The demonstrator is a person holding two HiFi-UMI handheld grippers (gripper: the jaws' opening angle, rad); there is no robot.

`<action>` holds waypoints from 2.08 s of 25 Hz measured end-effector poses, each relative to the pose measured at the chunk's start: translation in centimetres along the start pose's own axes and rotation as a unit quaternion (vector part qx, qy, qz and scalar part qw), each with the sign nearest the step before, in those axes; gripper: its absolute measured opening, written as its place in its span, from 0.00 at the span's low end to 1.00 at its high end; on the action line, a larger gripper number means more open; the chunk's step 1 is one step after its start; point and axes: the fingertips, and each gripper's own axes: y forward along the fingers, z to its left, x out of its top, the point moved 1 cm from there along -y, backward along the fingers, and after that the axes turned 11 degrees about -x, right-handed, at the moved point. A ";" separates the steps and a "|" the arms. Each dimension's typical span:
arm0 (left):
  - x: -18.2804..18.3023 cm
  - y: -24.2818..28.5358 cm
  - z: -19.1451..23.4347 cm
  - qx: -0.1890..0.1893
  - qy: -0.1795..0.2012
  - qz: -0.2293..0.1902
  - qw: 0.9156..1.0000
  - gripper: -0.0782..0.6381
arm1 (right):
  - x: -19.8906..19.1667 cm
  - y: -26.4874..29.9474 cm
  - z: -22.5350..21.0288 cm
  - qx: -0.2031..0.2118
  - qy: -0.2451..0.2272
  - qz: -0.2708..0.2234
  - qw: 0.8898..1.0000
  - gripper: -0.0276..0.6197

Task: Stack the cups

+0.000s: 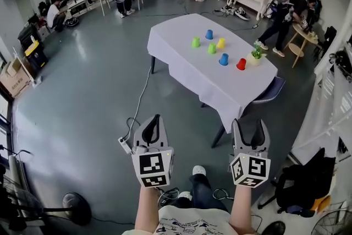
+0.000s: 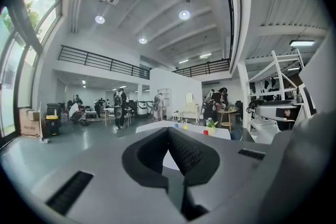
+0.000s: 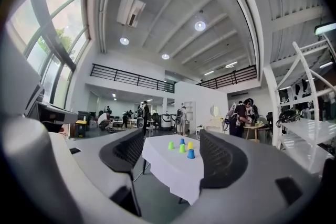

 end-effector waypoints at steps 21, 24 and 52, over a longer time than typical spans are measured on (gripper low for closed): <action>5.5 28.8 7.7 0.039 0.007 -0.009 0.999 0.13 | 1.1 32.9 -1.0 0.030 -0.006 -0.016 0.999 0.58; 6.4 32.9 8.7 0.041 0.009 -0.014 0.999 0.13 | 1.4 37.4 -1.2 0.031 -0.009 -0.020 0.999 0.58; 7.8 68.2 30.1 -0.029 0.004 0.004 1.000 0.13 | -2.7 73.1 9.3 -0.043 -0.006 0.011 0.999 0.58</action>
